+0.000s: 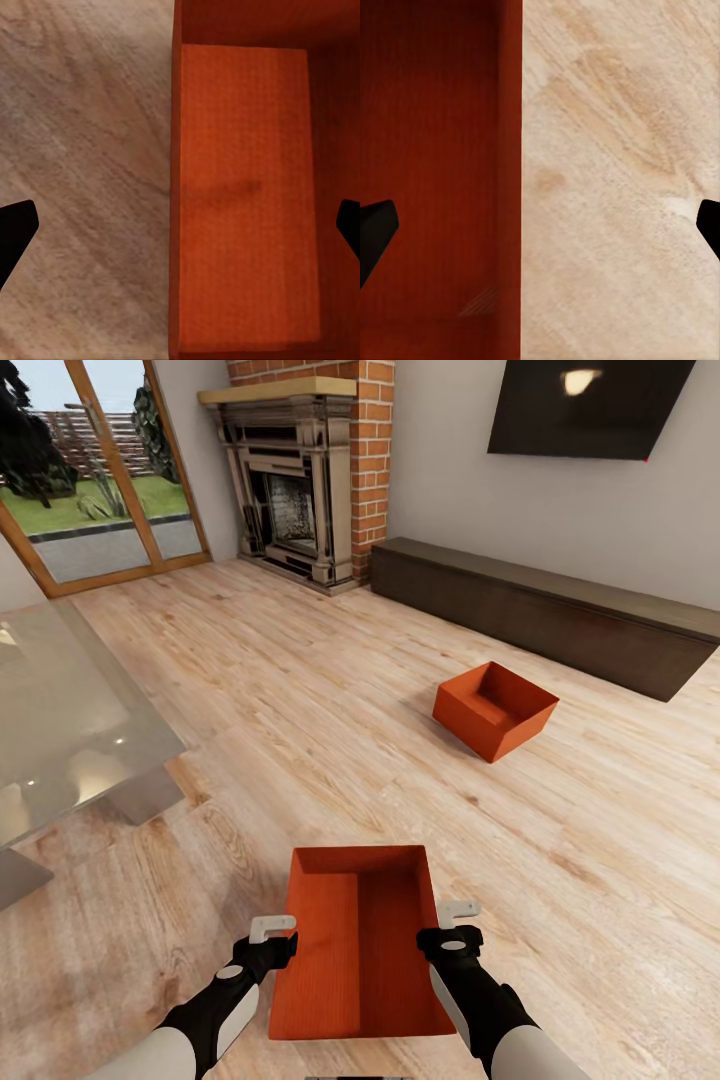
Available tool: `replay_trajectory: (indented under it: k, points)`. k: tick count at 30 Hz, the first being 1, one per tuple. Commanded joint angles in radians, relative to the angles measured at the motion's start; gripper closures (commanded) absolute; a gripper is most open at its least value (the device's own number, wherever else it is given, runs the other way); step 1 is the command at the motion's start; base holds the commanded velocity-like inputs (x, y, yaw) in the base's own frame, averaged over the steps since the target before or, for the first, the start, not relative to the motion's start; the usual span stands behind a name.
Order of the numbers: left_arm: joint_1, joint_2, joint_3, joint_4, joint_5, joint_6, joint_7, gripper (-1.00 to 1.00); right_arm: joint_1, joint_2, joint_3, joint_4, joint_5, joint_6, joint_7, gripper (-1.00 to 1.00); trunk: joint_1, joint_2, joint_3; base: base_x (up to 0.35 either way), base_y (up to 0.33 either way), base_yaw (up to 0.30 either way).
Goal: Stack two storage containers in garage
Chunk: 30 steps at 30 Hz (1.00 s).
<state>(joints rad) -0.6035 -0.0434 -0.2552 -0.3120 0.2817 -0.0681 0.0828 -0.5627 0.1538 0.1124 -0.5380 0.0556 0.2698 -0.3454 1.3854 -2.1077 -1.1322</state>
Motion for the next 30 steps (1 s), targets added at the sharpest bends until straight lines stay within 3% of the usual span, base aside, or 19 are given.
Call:
replay_trajectory:
  k: [1,11,16,30]
  points:
    - [0.000,0.000,-0.009,0.001,0.009,-0.004,0.006,-1.00,0.000,0.000,0.004,-0.001,0.006,0.009,-0.004,-1.00,0.000,0.000,-0.001,0.000,0.000,0.000]
    - [-0.001,0.000,-0.009,0.001,0.010,-0.004,0.006,-1.00,0.000,0.000,0.004,-0.002,0.006,0.009,-0.004,-1.00,0.000,0.000,-0.001,0.000,0.000,0.000]
    - [0.000,0.000,-0.009,0.001,0.010,-0.004,0.006,-1.00,0.000,0.000,0.004,-0.002,0.006,0.009,-0.004,-1.00,0.019,-0.035,-0.016,0.000,0.000,0.000]
    - [-0.001,0.000,-0.008,0.001,0.010,-0.004,0.006,-1.00,0.000,0.000,0.004,-0.001,0.006,0.009,-0.004,-1.00,0.019,-0.035,-0.016,0.000,0.000,0.000]
